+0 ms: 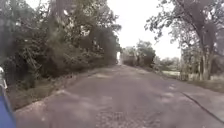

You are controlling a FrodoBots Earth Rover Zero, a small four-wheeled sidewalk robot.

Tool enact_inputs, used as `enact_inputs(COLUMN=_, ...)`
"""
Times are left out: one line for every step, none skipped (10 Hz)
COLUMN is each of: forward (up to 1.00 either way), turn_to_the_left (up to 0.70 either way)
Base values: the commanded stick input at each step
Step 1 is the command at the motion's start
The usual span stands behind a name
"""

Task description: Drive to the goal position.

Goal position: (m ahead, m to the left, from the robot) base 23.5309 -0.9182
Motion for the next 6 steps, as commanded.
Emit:
enact_inputs(forward=0.7, turn_to_the_left=-0.01)
enact_inputs(forward=0.7, turn_to_the_left=-0.01)
enact_inputs(forward=0.7, turn_to_the_left=-0.01)
enact_inputs(forward=0.7, turn_to_the_left=-0.01)
enact_inputs(forward=0.7, turn_to_the_left=-0.01)
enact_inputs(forward=0.7, turn_to_the_left=-0.01)
